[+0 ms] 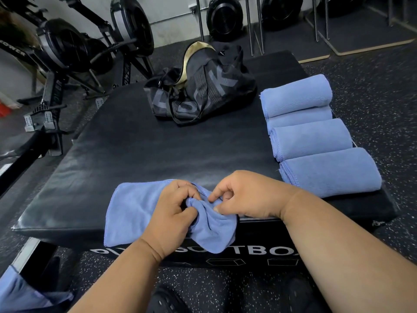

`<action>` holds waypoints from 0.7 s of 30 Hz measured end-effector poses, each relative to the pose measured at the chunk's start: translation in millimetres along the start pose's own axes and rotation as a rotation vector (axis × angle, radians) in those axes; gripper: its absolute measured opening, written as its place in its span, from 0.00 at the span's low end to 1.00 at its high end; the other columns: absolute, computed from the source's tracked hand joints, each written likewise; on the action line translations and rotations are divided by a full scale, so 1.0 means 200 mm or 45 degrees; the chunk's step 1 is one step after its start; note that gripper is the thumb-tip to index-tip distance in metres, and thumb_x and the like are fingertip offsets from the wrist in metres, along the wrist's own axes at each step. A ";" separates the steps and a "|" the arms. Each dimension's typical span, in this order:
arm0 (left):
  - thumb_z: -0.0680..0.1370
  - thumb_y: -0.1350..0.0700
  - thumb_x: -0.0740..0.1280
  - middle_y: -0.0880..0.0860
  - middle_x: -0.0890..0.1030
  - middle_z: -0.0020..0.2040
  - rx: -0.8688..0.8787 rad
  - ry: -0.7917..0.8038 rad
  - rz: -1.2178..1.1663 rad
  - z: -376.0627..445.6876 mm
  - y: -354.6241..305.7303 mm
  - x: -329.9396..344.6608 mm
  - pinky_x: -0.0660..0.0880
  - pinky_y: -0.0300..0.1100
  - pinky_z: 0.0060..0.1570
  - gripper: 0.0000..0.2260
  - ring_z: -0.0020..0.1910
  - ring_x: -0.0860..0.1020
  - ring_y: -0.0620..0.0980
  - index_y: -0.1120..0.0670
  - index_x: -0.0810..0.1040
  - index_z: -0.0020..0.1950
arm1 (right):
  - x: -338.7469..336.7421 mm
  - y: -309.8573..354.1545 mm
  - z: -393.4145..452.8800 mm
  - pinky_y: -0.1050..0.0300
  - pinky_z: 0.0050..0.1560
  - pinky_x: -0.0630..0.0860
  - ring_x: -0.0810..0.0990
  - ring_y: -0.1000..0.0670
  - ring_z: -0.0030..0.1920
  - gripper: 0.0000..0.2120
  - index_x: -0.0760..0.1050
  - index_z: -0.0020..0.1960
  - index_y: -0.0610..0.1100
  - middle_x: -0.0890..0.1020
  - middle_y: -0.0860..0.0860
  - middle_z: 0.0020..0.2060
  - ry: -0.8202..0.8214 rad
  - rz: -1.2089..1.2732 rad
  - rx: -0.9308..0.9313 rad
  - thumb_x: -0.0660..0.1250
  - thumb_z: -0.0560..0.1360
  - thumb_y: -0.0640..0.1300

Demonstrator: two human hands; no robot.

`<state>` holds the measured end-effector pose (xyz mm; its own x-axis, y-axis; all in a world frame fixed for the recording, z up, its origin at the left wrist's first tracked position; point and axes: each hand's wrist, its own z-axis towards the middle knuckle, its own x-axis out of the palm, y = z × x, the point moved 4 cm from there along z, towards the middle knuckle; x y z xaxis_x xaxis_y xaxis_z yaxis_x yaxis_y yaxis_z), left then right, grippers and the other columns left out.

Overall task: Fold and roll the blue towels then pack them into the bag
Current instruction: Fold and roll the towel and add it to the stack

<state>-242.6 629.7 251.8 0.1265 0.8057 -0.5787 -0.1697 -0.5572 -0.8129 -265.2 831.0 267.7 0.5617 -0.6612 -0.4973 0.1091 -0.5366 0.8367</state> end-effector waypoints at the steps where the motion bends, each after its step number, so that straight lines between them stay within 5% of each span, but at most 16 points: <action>1: 0.70 0.62 0.66 0.49 0.79 0.52 0.001 -0.001 -0.022 0.00 0.01 0.00 0.74 0.42 0.56 0.09 0.56 0.78 0.53 0.47 0.79 0.42 | 0.00 0.00 0.00 0.70 0.32 0.66 0.72 0.59 0.30 0.12 0.86 0.58 0.55 0.77 0.60 0.28 0.002 -0.012 0.002 0.75 0.76 0.49; 5: 0.68 0.63 0.67 0.49 0.80 0.55 0.019 -0.013 -0.085 -0.01 0.03 -0.01 0.74 0.50 0.61 0.09 0.60 0.78 0.55 0.49 0.77 0.41 | 0.01 0.03 0.00 0.70 0.33 0.66 0.72 0.59 0.31 0.14 0.85 0.60 0.58 0.75 0.63 0.28 0.025 -0.080 -0.025 0.74 0.76 0.50; 13: 0.66 0.53 0.68 0.43 0.79 0.58 0.025 -0.024 -0.141 -0.01 0.06 -0.03 0.73 0.39 0.62 0.05 0.64 0.78 0.50 0.48 0.77 0.41 | 0.02 0.04 0.02 0.67 0.30 0.64 0.71 0.57 0.29 0.15 0.86 0.53 0.58 0.75 0.61 0.26 0.076 -0.203 0.026 0.67 0.75 0.41; 16: 0.66 0.53 0.68 0.42 0.79 0.57 0.040 -0.019 -0.123 -0.01 0.07 -0.03 0.72 0.38 0.62 0.06 0.64 0.78 0.51 0.46 0.77 0.41 | 0.02 0.04 0.03 0.67 0.32 0.69 0.74 0.60 0.32 0.17 0.83 0.56 0.61 0.78 0.64 0.31 0.030 -0.266 0.032 0.67 0.75 0.41; 21: 0.67 0.59 0.69 0.44 0.79 0.56 0.053 -0.012 -0.110 -0.01 0.08 -0.02 0.72 0.38 0.61 0.06 0.62 0.78 0.53 0.48 0.76 0.40 | 0.02 0.03 0.03 0.61 0.36 0.70 0.77 0.55 0.37 0.12 0.83 0.51 0.59 0.81 0.54 0.37 -0.046 -0.354 0.043 0.68 0.74 0.42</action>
<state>-243.5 616.8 241.2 0.1333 0.8522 -0.5060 -0.1994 -0.4771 -0.8560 -268.3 822.1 269.4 0.4841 -0.5042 -0.7151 0.2274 -0.7167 0.6592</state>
